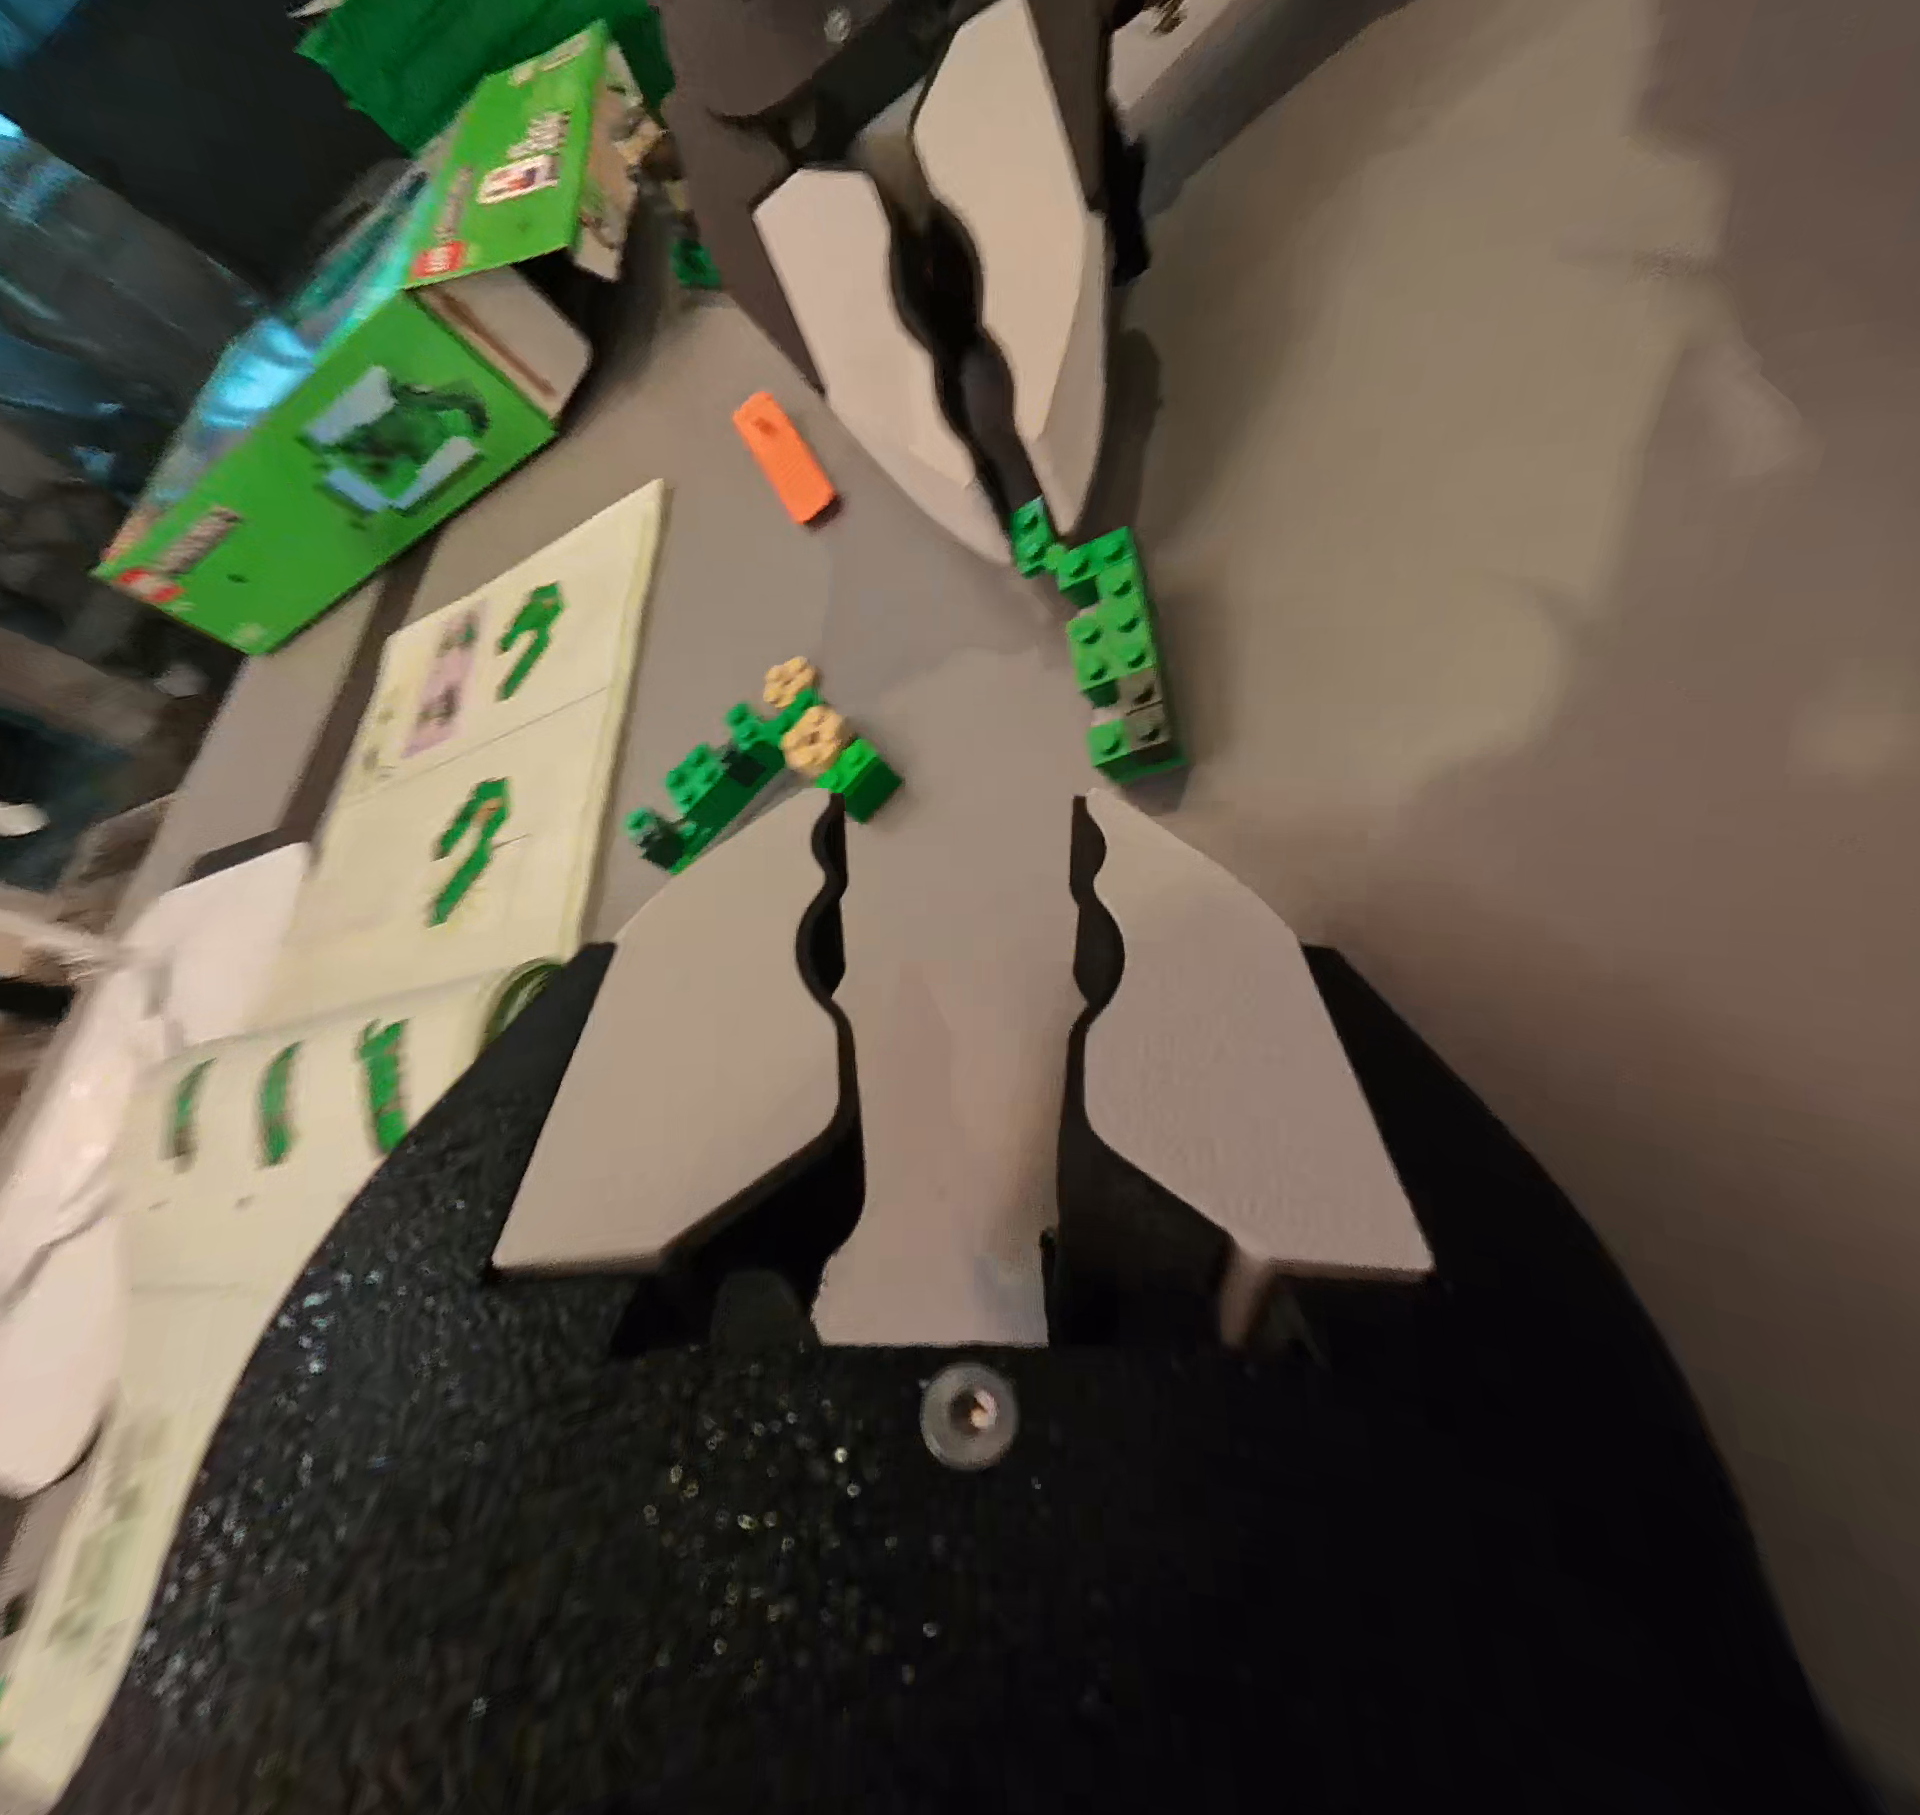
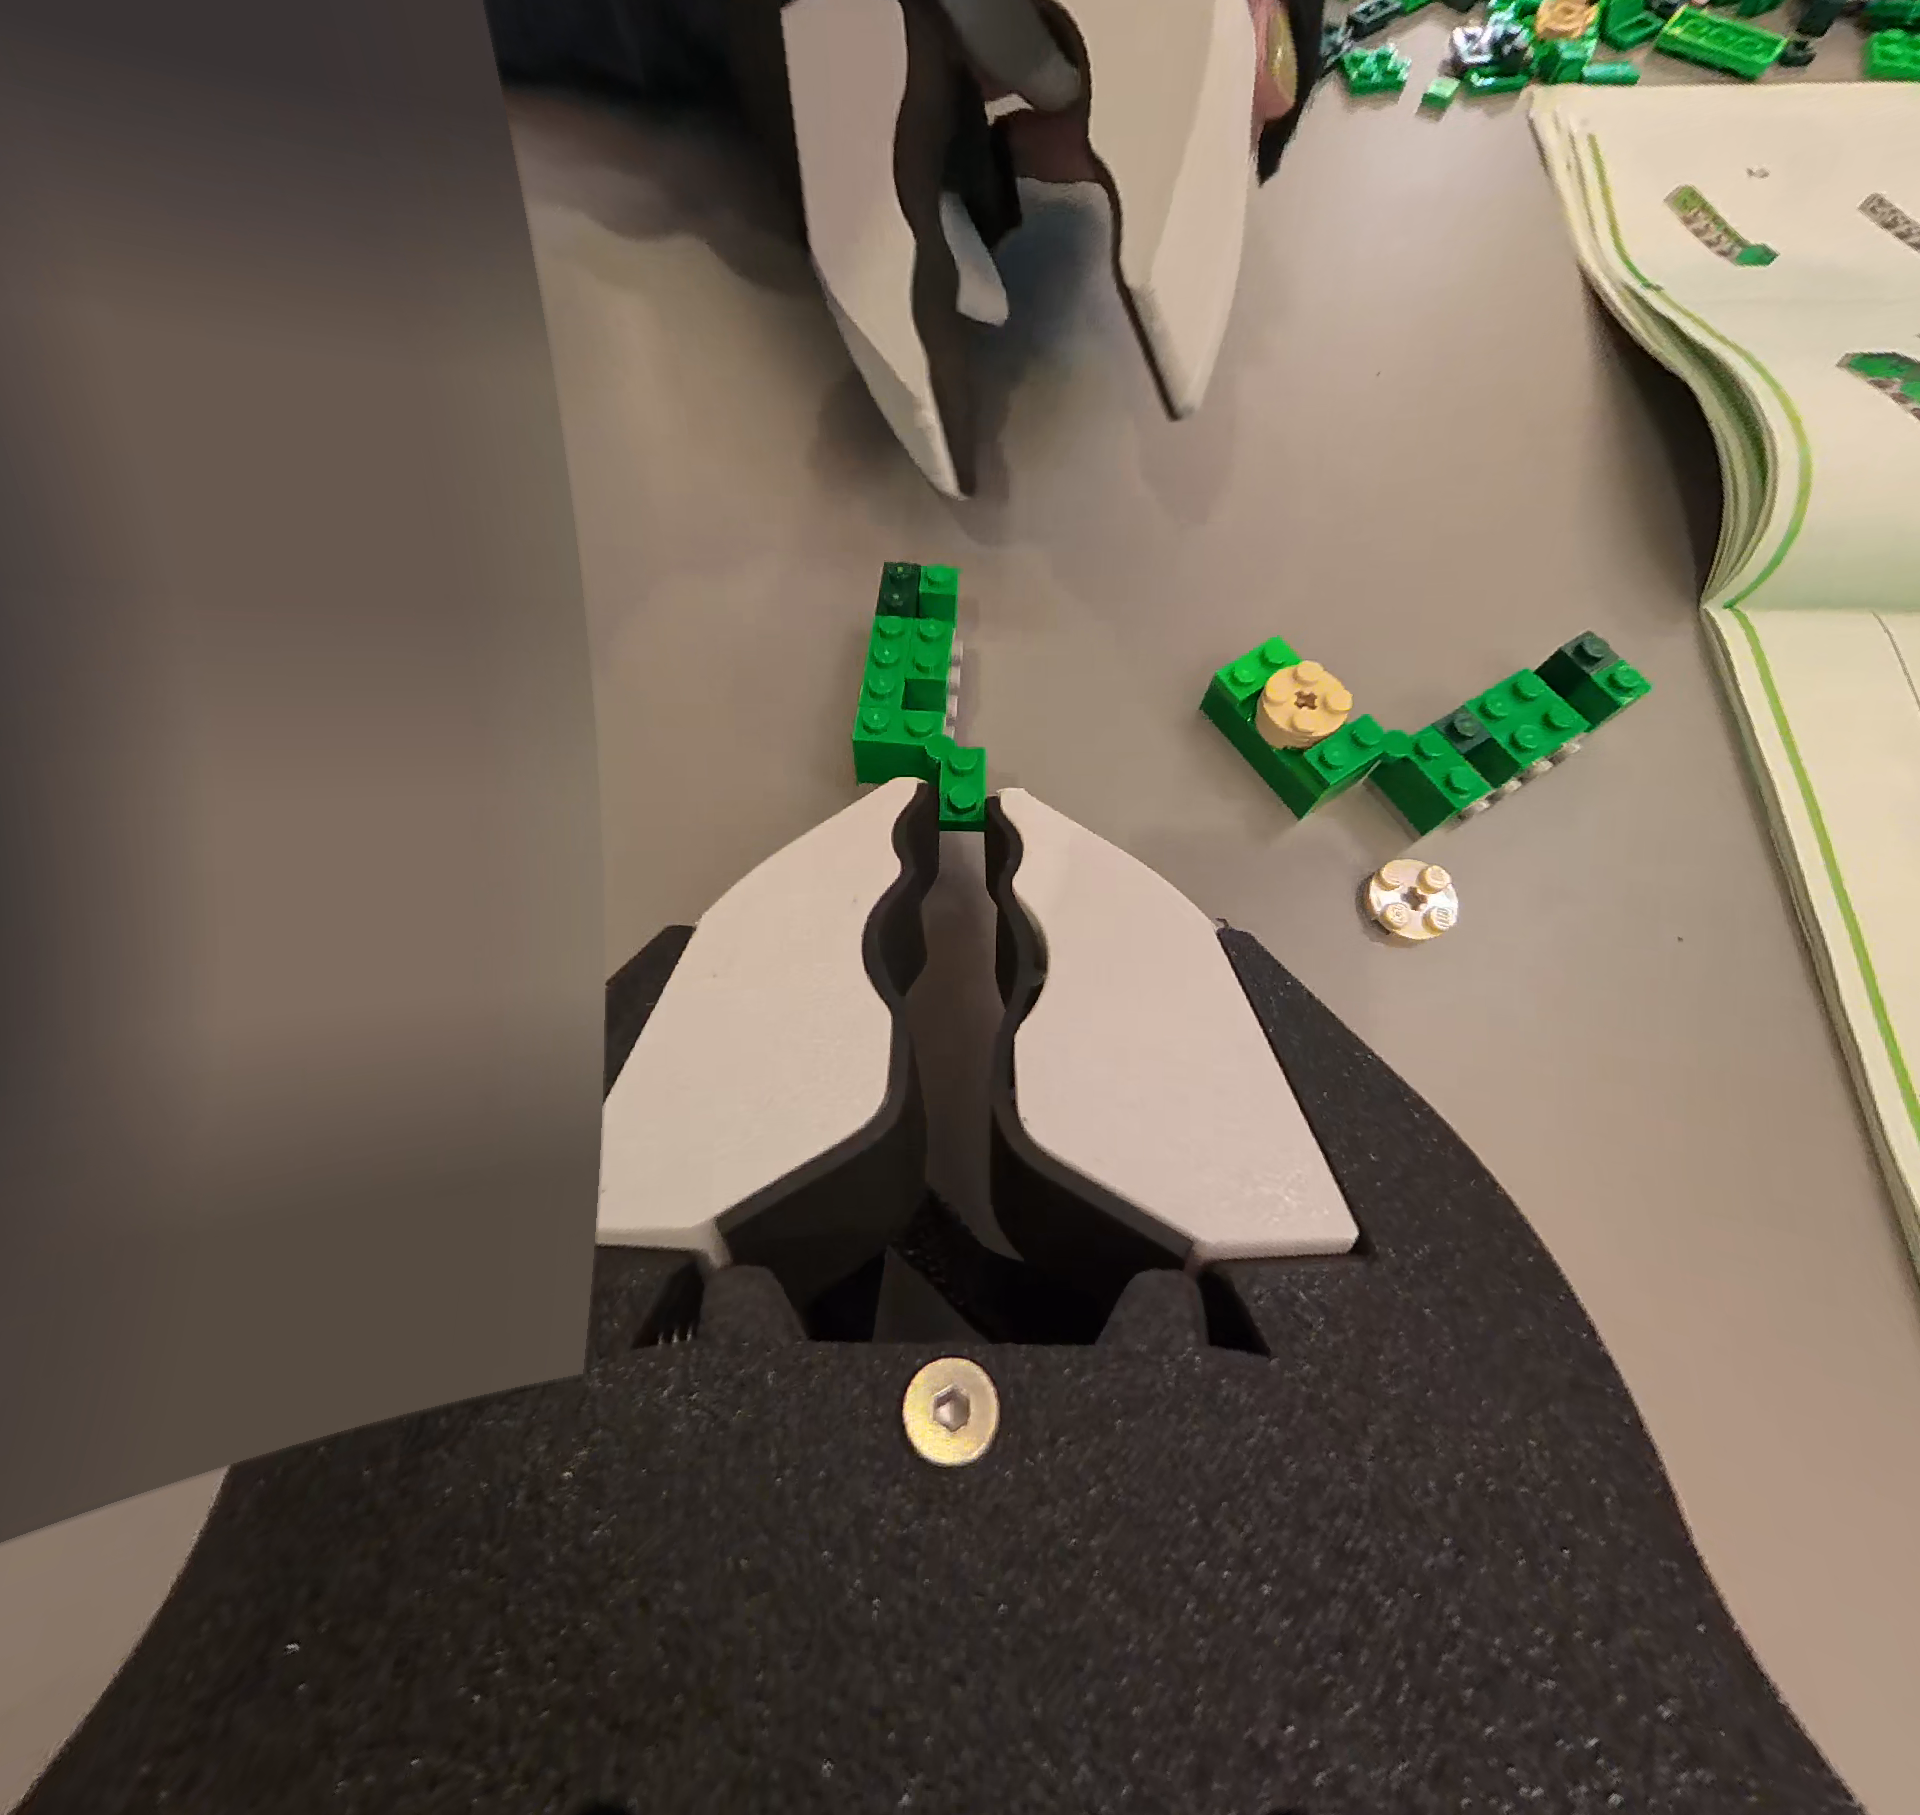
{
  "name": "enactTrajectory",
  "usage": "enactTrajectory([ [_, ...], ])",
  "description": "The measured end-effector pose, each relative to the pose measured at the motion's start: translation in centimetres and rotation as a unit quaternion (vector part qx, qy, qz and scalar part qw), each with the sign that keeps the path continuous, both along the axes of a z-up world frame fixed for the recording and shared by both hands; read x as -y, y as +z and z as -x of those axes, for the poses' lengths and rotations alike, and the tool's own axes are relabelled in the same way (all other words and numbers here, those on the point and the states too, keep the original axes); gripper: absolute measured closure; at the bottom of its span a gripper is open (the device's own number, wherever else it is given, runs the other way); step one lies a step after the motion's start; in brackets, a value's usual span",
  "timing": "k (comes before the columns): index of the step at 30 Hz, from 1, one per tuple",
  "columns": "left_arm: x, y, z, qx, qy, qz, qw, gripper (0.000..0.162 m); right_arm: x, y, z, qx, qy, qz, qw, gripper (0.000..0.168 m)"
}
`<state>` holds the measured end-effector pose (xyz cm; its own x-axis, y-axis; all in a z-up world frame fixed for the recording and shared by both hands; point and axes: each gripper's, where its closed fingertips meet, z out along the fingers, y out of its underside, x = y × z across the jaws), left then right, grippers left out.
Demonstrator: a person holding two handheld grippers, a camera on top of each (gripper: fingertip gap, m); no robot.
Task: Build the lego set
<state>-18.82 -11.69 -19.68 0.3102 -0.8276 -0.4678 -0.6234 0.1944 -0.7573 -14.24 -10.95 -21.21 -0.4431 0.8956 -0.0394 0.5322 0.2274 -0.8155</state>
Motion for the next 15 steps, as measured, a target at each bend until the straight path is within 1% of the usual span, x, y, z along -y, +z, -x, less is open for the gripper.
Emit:
enactTrajectory([
  [3,0.5,-0.1,-0.6,0.007,-0.013,0.018,1.000,0.120,0.2,-0.4,-0.1,0.008,0.003,-0.012,1.000,0.159],
  [8,1.2,-0.1,-1.6,0.027,-0.026,0.062,0.997,0.112,0.3,-0.2,-0.7,-0.003,0.012,-0.027,1.000,0.131],
  [12,1.3,0.0,-2.6,0.034,-0.018,0.099,0.994,0.102,-0.1,1.0,-1.6,-0.046,0.002,-0.023,0.999,0.129],
  [15,1.2,-0.6,-3.2,0.012,-0.006,0.116,0.993,0.102,-0.5,1.4,-1.9,-0.056,-0.013,-0.010,0.998,0.129],
])
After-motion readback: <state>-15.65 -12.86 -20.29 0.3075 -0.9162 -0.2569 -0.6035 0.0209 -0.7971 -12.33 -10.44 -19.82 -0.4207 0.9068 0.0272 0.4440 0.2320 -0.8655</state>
